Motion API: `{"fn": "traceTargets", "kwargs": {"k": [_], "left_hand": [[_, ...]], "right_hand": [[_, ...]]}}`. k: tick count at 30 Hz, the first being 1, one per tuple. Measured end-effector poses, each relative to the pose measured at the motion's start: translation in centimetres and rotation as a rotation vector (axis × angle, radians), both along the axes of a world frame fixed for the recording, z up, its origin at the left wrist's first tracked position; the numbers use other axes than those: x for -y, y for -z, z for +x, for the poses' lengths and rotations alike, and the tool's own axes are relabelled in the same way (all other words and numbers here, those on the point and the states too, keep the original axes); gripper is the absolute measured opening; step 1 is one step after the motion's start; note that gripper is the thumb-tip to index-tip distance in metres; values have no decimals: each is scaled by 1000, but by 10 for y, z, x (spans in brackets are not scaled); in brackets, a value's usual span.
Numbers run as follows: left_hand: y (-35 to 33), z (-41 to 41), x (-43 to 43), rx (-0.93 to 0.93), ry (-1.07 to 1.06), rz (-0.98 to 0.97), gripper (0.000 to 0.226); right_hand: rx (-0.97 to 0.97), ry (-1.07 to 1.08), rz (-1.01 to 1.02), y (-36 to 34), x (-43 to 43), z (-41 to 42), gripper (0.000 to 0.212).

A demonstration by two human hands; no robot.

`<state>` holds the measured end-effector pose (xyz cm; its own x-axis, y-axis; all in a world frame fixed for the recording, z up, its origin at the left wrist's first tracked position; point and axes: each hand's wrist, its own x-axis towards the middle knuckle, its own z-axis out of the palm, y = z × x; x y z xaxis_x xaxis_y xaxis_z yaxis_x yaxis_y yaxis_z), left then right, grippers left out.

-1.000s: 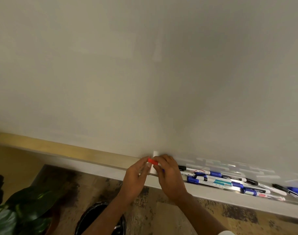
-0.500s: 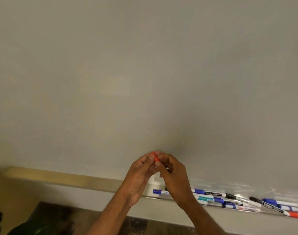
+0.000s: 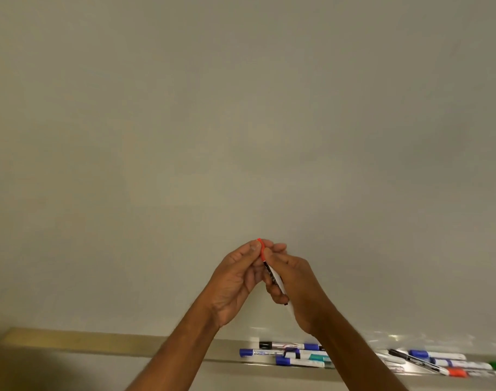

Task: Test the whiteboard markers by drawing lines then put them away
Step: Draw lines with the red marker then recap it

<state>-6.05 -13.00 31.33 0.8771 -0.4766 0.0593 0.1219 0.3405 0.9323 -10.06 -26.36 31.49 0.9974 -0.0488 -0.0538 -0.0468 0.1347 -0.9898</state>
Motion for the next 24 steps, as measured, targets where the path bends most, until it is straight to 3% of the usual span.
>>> {"fn": "traceTargets", "kwargs": {"k": [8, 13, 17, 20, 24], "left_hand": [[-32, -16, 27, -7, -74, -29, 25], [-59, -9, 26, 25, -219, -87, 28], [-82, -6, 26, 261, -421, 69, 25], [-95, -2, 33, 500, -560, 162, 20], [-120, 13, 43, 743, -688, 168, 18]], "right_hand": [[87, 117, 25, -31, 11, -14, 38], [195, 222, -140, -32, 15, -24, 44], [229, 280, -238, -38, 26, -29, 39], [305, 210, -163, -66, 40, -30, 22], [488, 241, -62, -106, 58, -28, 26]]}}
